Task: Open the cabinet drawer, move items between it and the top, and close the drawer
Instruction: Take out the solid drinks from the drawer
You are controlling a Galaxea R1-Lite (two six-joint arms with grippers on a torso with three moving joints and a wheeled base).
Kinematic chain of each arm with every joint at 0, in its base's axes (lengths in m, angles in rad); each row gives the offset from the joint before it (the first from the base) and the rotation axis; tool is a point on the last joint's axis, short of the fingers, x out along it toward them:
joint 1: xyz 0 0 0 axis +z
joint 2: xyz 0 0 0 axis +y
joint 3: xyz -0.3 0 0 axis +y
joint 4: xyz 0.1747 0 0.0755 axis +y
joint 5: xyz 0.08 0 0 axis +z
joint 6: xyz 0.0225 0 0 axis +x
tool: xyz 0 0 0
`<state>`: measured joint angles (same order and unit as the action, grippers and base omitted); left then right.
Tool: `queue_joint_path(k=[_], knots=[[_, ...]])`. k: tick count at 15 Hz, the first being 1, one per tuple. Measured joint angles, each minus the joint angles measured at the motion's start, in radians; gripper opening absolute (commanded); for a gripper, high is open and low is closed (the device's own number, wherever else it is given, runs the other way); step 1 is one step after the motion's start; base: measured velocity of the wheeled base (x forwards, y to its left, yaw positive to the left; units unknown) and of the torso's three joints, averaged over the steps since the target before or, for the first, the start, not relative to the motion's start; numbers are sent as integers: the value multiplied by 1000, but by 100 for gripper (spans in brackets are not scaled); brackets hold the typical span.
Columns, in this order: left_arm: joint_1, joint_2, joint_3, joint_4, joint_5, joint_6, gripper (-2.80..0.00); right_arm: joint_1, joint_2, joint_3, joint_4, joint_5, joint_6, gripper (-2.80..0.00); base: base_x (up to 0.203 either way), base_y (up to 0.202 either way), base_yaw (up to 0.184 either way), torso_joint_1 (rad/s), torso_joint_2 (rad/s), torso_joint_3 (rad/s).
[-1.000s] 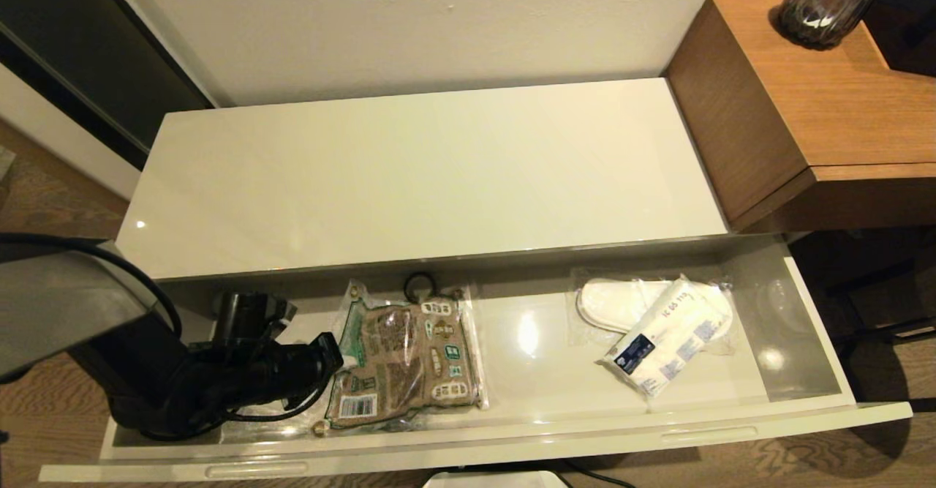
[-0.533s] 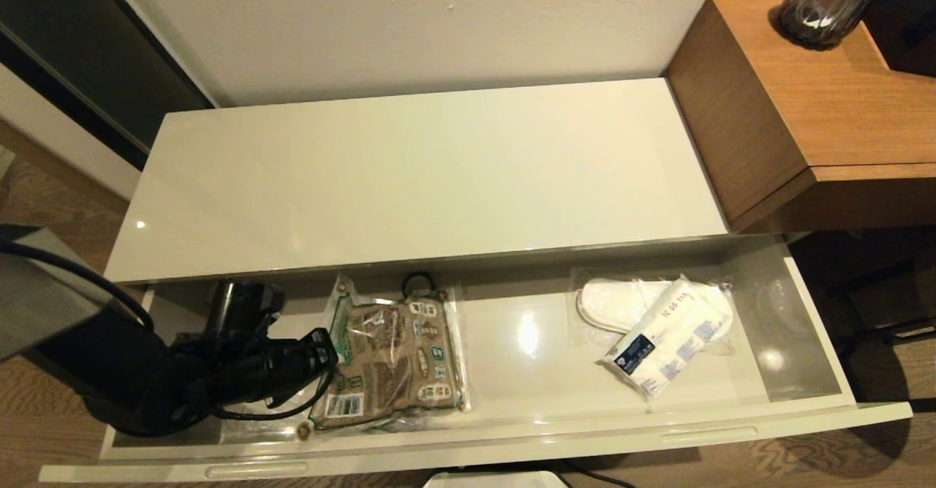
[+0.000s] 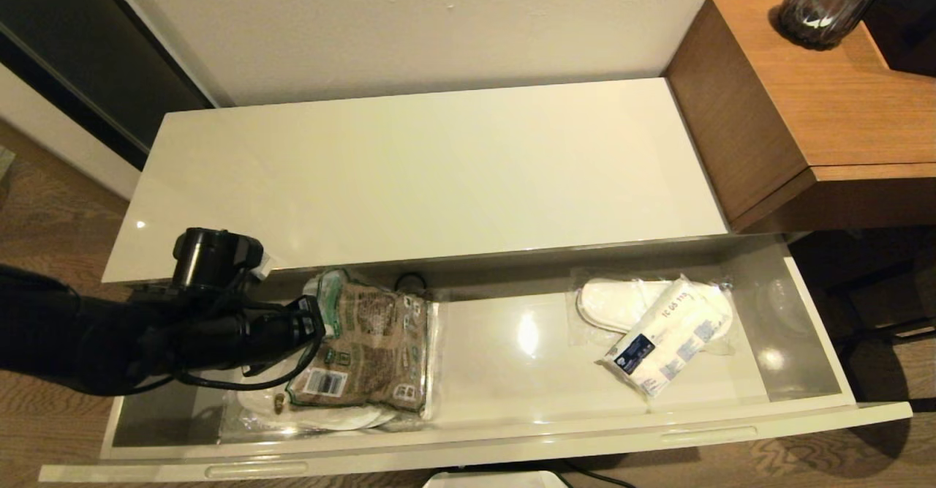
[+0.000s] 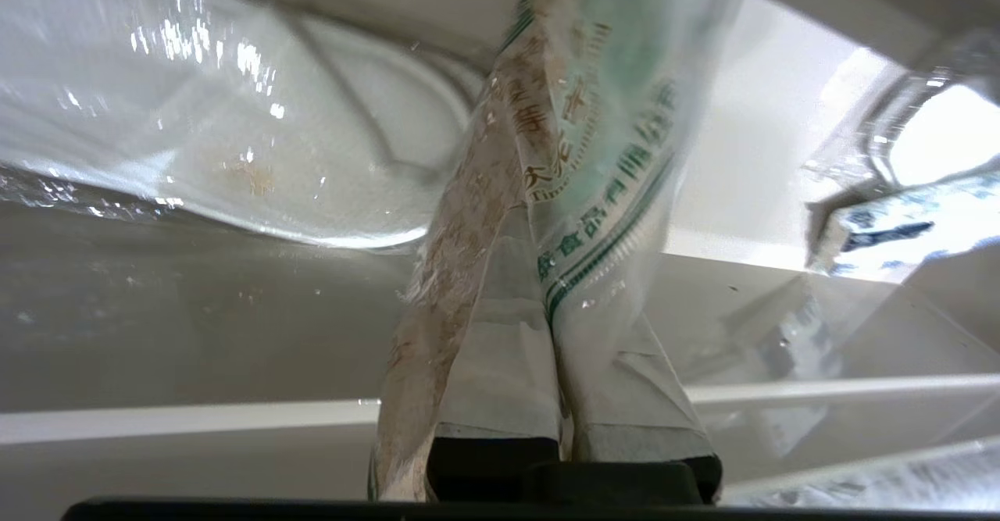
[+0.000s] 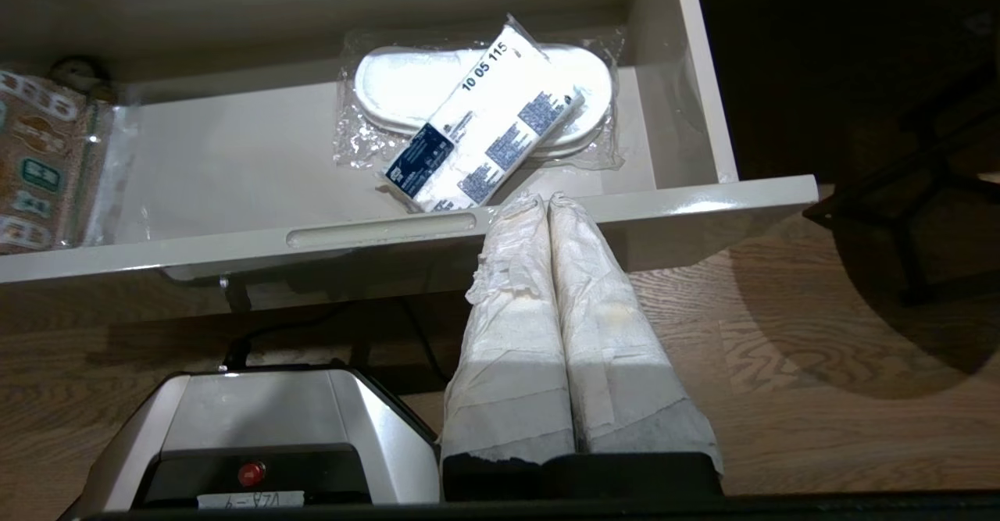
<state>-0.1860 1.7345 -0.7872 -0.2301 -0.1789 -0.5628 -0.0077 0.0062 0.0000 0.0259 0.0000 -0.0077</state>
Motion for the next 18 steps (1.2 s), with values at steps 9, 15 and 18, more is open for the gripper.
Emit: queue_joint_path(k=[9,15,18], knots=[[-43,-212,-163,342,0,16,-280,1,0,0,0,0,0,-280,0,0,0,0,0,0],[-67,-263,-355,534,-1,16,-280,0,0,0,0,0,1,-280,0,0,0,0,0,0],[-77,-264,-487,620,-1,17,-280,0,0,0,0,0,0,-280,0,0,0,0,0,0]])
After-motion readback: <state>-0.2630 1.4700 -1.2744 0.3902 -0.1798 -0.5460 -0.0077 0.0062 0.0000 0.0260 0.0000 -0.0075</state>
